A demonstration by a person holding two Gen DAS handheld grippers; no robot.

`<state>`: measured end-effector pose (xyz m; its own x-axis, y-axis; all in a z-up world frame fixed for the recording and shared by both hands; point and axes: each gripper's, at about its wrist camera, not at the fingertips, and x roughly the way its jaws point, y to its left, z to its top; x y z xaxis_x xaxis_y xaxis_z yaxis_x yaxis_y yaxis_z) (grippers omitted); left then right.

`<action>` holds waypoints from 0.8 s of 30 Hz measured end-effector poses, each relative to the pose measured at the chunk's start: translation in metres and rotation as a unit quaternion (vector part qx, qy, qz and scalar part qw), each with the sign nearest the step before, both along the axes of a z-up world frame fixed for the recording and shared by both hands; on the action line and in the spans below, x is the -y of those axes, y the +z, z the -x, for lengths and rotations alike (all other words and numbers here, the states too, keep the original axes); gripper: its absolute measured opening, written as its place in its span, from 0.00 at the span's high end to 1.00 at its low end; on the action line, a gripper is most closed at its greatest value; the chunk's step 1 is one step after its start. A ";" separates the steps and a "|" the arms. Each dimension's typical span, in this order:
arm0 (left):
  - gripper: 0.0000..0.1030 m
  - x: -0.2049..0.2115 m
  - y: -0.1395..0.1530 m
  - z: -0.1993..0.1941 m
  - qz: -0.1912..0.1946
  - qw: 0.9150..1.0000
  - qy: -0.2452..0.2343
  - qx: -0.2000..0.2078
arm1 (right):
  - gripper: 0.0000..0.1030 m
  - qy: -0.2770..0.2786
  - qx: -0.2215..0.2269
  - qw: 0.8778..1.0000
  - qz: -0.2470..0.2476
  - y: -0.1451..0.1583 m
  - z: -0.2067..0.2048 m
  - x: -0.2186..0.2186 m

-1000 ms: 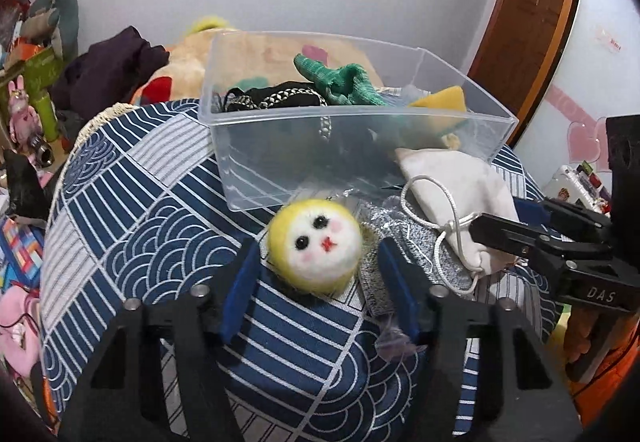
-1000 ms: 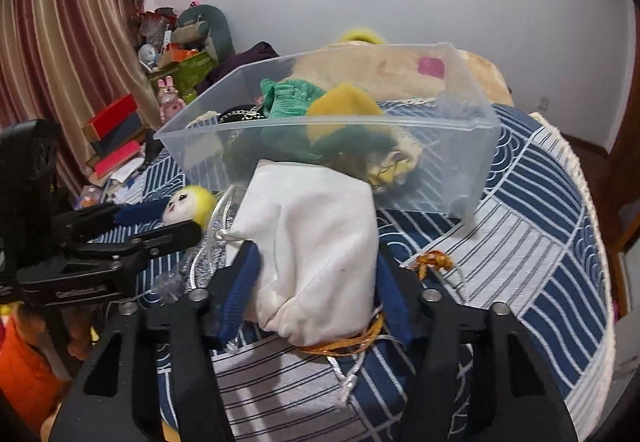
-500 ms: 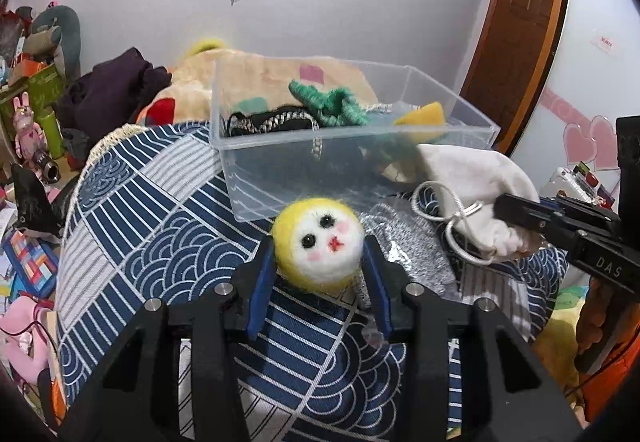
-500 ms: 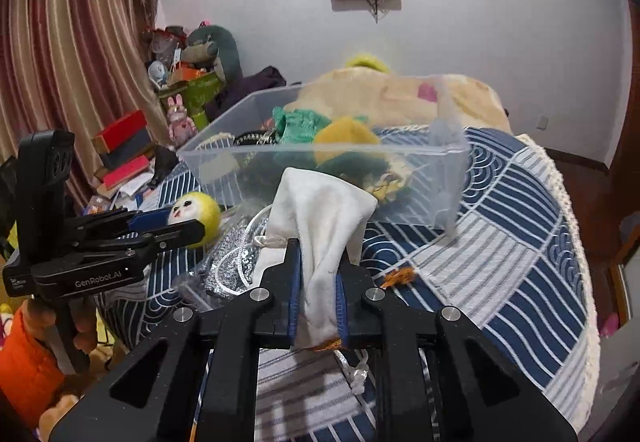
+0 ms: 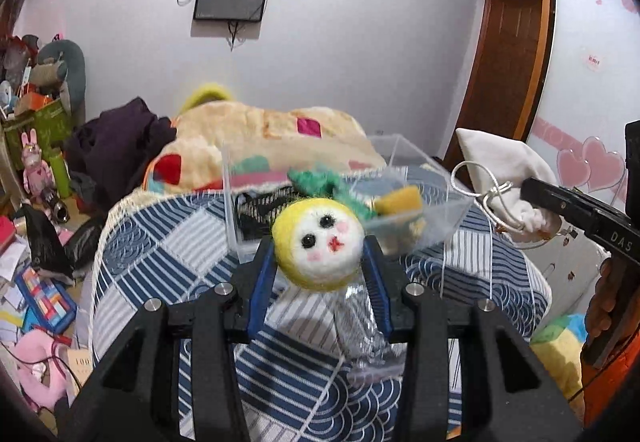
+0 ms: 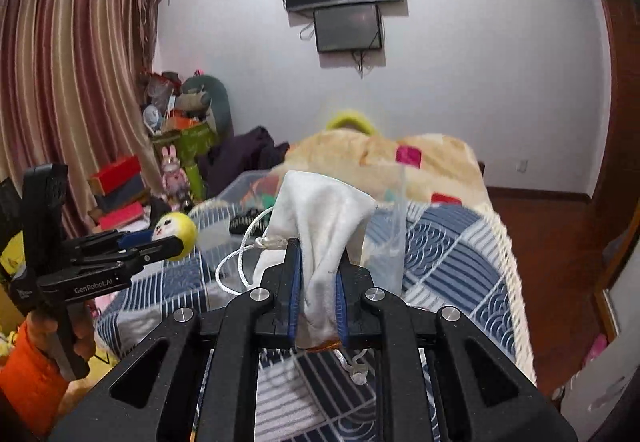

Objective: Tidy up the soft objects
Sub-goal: 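Drop the plush ball into the box with left tool while right tool drops the bag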

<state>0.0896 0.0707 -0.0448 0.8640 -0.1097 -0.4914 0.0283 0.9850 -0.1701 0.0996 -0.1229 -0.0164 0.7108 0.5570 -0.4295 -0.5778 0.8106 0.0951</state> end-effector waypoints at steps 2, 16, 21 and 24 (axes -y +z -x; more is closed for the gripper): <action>0.59 0.000 0.005 -0.004 -0.004 1.000 0.002 0.006 | 0.87 -0.002 0.006 1.000 -0.006 0.007 -0.004 0.002; 0.58 -0.010 0.013 -0.062 -0.021 1.000 0.012 -0.004 | 0.87 -0.026 0.015 0.999 0.009 0.014 -0.055 -0.026; 0.59 -0.012 0.000 -0.089 -0.025 0.999 0.009 -0.032 | 0.87 -0.028 -0.015 0.999 0.037 -0.004 -0.078 -0.045; 0.58 -0.011 -0.009 -0.100 -0.028 0.999 0.005 -0.046 | 0.87 -0.026 -0.040 0.998 0.047 -0.015 -0.091 -0.051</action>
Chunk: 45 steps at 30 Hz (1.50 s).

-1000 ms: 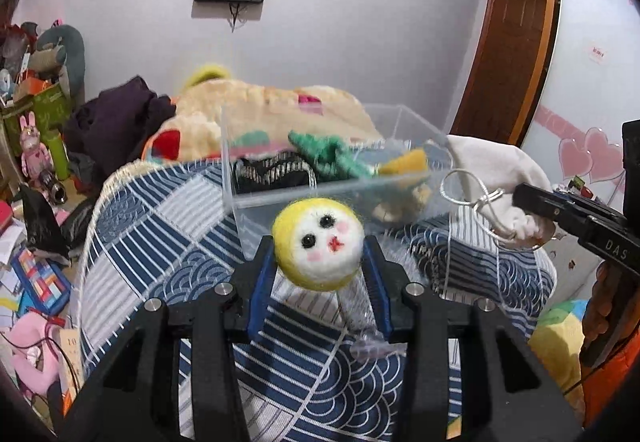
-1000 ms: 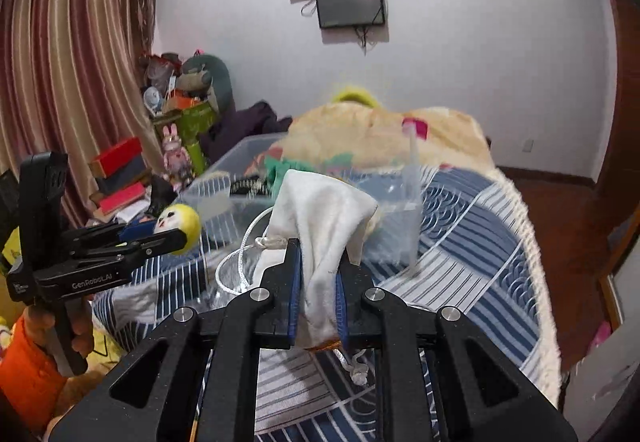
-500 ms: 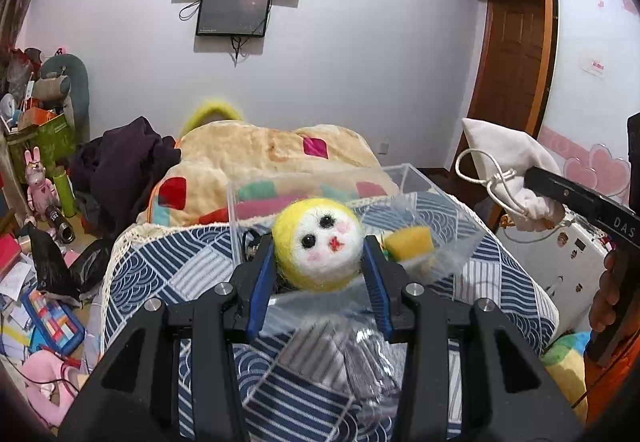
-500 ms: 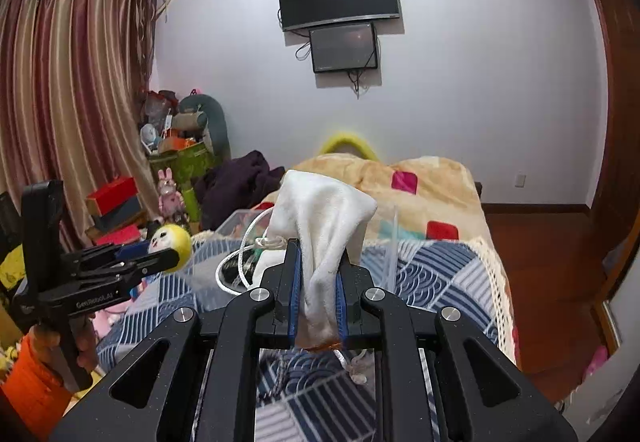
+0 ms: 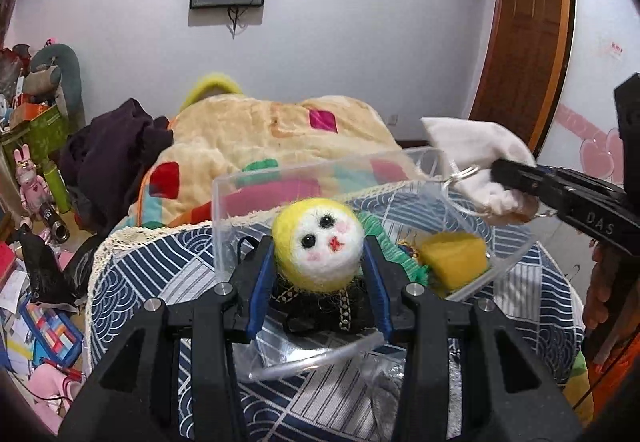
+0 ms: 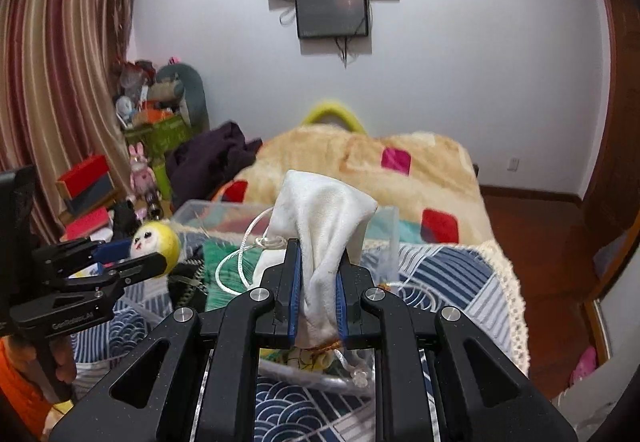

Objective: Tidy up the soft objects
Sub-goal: 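Drop the plush ball into the box with left tool while right tool drops the bag, then grasp the bagged silver glove with left tool while right tool grasps braided cord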

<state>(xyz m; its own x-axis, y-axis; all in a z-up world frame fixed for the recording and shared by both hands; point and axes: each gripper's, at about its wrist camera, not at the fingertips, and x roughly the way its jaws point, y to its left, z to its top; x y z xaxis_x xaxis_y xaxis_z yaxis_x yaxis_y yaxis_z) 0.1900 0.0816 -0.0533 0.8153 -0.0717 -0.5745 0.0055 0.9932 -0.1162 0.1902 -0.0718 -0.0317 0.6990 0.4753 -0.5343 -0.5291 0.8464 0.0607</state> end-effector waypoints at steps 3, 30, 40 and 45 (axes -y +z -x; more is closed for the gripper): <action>0.58 0.000 -0.008 -0.010 0.000 1.000 0.001 -0.013 | 0.87 -0.001 -0.021 1.000 0.014 -0.012 -0.009 -0.005; 0.06 -0.001 0.014 0.032 0.008 0.999 0.023 0.032 | 0.35 -0.005 0.032 0.999 0.017 0.015 0.036 0.017; 0.05 0.019 -0.017 0.055 0.040 0.999 -0.005 -0.017 | 0.35 0.008 -0.007 1.000 0.019 -0.018 0.067 0.023; 0.05 0.037 -0.040 0.059 0.038 0.998 -0.020 -0.049 | 0.35 0.024 -0.042 0.998 0.028 -0.042 0.075 0.024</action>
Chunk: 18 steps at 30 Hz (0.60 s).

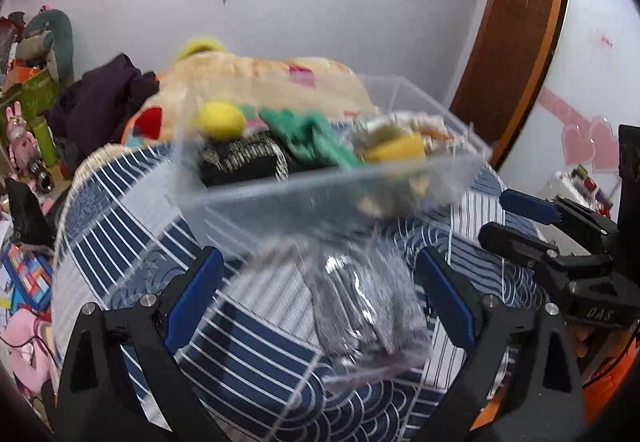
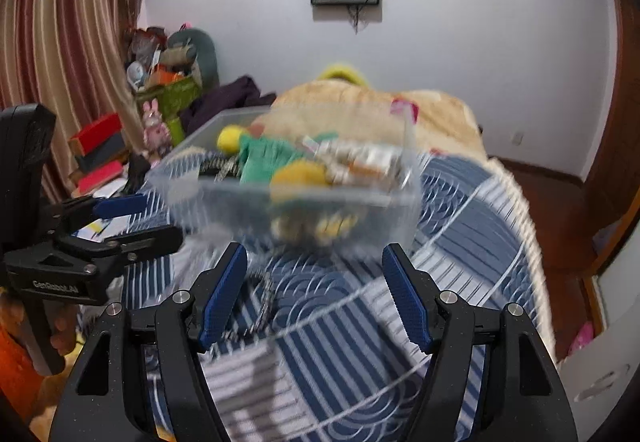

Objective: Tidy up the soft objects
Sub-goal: 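Grasp the bagged silver glove with left tool while right tool grasps braided cord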

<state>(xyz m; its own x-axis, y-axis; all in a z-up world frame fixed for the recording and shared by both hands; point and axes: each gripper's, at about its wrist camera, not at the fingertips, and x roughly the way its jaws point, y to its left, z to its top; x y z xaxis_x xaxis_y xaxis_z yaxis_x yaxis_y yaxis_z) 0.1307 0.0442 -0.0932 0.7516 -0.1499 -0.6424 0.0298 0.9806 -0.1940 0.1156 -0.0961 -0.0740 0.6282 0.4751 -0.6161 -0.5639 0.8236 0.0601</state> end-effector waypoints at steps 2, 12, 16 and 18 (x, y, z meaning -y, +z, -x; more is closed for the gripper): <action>0.05 0.004 -0.008 0.000 0.004 1.000 -0.004 -0.010 | 0.35 0.005 -0.017 1.000 0.005 -0.011 -0.002 -0.002; 0.34 0.021 -0.032 0.000 0.018 0.998 -0.042 -0.040 | 0.65 0.043 -0.069 0.997 0.007 -0.032 -0.012 -0.020; 0.52 0.022 -0.031 0.004 0.018 0.998 -0.052 -0.031 | 0.80 0.058 -0.084 0.995 0.010 -0.039 -0.014 -0.028; 0.59 0.023 -0.030 0.005 0.016 0.998 -0.053 -0.026 | 0.86 0.059 -0.086 0.994 0.010 -0.040 -0.014 -0.031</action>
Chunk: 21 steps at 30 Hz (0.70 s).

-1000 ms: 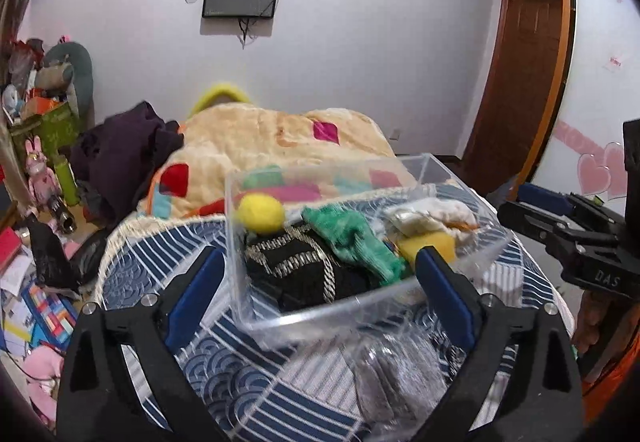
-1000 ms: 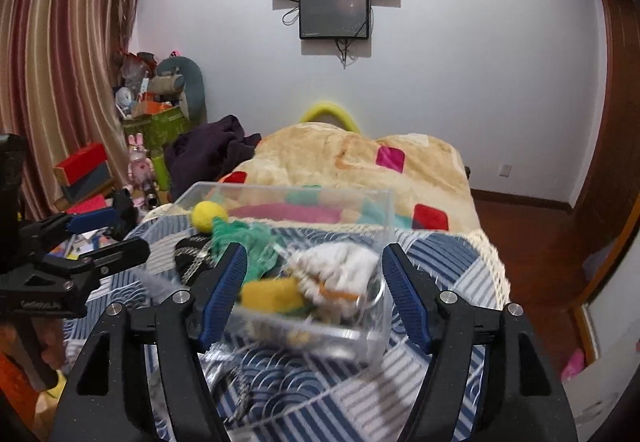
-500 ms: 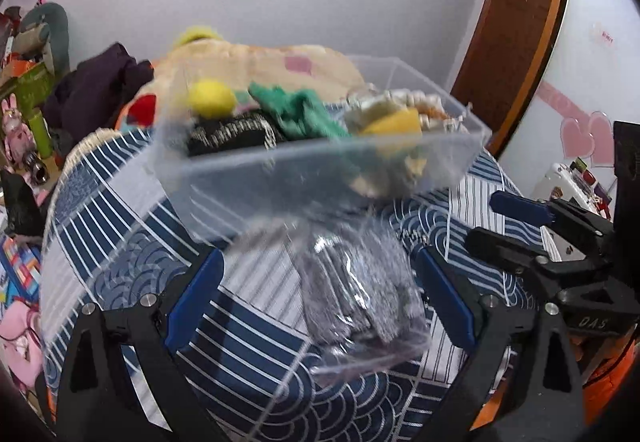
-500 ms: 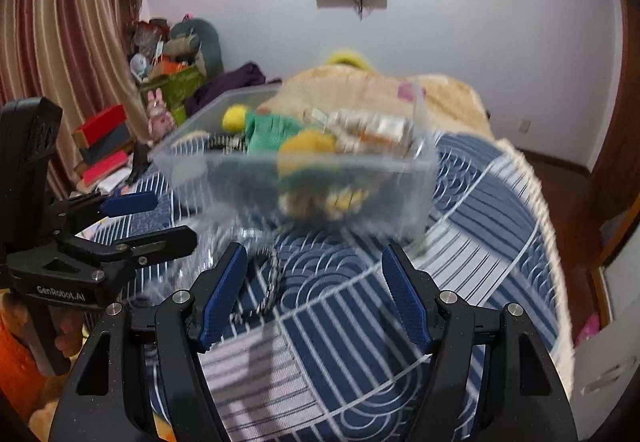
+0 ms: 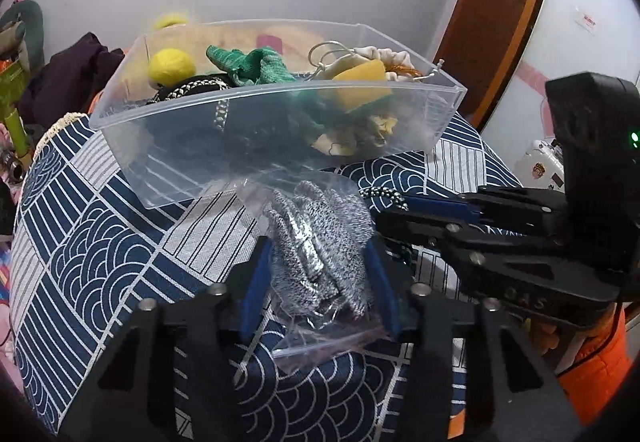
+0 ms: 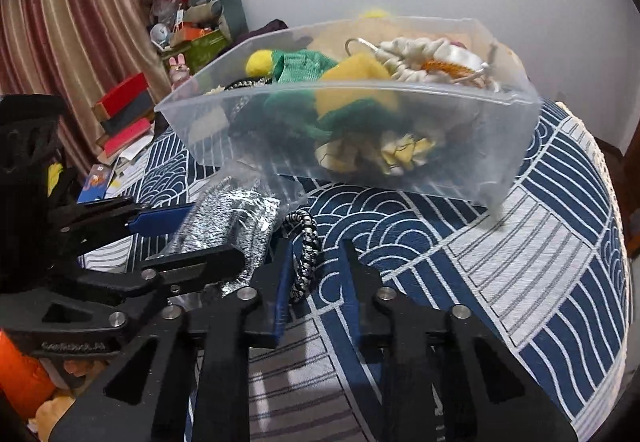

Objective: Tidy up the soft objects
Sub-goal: 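Grasp the bagged silver glove with left tool while right tool grasps braided cord, then lower the silver glove into the box with left tool while right tool drops cord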

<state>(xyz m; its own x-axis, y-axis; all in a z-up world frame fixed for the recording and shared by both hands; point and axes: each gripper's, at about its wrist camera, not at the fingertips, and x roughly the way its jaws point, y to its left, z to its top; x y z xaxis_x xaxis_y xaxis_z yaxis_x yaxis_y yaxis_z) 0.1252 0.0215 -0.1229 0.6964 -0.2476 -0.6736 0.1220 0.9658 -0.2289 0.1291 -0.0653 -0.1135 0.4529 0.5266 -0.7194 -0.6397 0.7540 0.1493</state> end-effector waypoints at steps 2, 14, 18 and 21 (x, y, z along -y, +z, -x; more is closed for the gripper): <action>0.68 -0.002 0.003 0.003 0.002 1.000 0.000 0.005 | 0.91 0.004 -0.001 1.000 -0.006 0.001 0.003 0.000; 0.78 -0.024 0.034 0.029 0.006 0.998 0.031 0.051 | 0.93 -0.019 0.059 0.997 -0.034 0.033 0.024 0.020; 0.78 -0.029 0.053 0.035 0.005 0.996 0.040 0.078 | 0.93 -0.029 0.086 0.995 -0.049 0.050 0.028 0.028; 0.78 -0.033 0.067 0.037 0.004 0.994 0.046 0.098 | 0.93 -0.030 0.100 0.993 -0.055 0.058 0.029 0.031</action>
